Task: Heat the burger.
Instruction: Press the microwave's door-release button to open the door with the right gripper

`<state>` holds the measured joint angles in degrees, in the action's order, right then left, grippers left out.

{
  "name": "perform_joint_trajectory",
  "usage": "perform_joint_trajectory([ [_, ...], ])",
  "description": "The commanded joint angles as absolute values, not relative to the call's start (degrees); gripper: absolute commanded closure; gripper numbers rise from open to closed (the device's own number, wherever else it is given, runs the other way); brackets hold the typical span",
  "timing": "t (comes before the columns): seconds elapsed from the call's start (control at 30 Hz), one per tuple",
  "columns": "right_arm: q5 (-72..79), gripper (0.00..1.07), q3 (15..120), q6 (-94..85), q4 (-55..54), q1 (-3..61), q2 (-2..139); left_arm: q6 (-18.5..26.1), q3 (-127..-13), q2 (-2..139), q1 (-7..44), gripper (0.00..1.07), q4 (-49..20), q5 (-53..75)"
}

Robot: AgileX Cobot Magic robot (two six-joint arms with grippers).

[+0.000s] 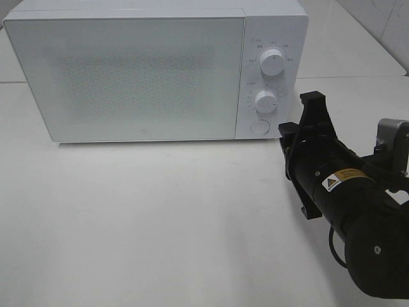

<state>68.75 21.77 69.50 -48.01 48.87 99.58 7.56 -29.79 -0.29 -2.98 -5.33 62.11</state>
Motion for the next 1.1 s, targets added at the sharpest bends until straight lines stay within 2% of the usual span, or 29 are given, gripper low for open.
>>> perform_joint_trajectory([
  [0.03, 68.98, 0.99, 22.17, 73.85, -47.73, 49.05, 99.47, 7.33, -29.62, -1.26, -3.09, 0.09, -5.44, 61.36],
  [0.07, 68.93, 1.07, 22.17, 74.54, -47.73, 49.05, 99.47, 7.33, -29.62, -1.26, -3.09, 0.09, -5.44, 61.36],
  [0.5, 63.20, 1.07, 25.27, 75.11, -50.53, 48.07, 101.47, 7.33, -29.62, -1.26, -3.09, 0.09, -5.44, 61.36],
  [1.1, 58.61, 1.07, 39.19, 72.71, -49.73, 40.51, 113.04, 7.33, -29.62, -1.26, -3.09, 0.09, -5.44, 61.36],
])
